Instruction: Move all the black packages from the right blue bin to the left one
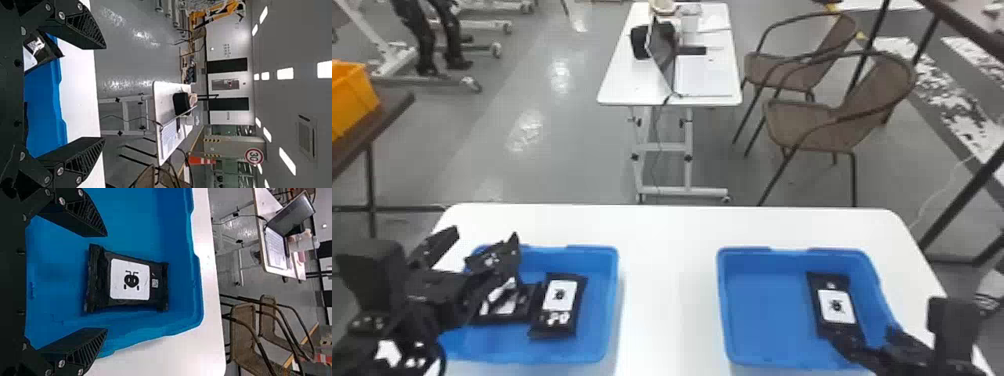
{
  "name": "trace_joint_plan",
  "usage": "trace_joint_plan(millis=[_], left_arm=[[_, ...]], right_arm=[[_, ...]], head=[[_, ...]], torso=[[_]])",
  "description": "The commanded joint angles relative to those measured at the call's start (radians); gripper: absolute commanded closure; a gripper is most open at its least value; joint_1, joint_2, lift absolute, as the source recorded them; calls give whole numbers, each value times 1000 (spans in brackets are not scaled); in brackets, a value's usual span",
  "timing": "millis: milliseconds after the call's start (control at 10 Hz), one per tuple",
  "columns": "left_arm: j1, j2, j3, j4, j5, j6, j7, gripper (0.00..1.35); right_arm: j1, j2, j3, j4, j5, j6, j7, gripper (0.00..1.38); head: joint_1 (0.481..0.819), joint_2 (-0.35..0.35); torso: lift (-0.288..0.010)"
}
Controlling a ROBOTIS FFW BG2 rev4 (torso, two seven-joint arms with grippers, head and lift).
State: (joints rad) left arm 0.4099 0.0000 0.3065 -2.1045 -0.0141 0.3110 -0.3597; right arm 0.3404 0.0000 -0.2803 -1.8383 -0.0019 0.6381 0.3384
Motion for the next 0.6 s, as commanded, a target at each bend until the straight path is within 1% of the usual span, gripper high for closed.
trace_joint_plan(millis=[0,300,400,500], left_arm=[[-2,-3,-1,0,3,0,-2,213],[0,-3,-4,0,2,0,-4,216],[0,-3,-4,0,2,2,-4,216],[-2,-3,-7,1,2,7,-5,216]], right_arm=[[-23,1,4,42,-32,-26,-27,168],[-72,1,15,123,-63,-61,-53,168],[-83,1,26,137,-67,-69,-75,168],[-90,1,44,143,-72,-71,-111,168]], head=[[695,14],[695,14],[695,16],[695,17]], torso=[[-40],[-40],[-40],[-40]])
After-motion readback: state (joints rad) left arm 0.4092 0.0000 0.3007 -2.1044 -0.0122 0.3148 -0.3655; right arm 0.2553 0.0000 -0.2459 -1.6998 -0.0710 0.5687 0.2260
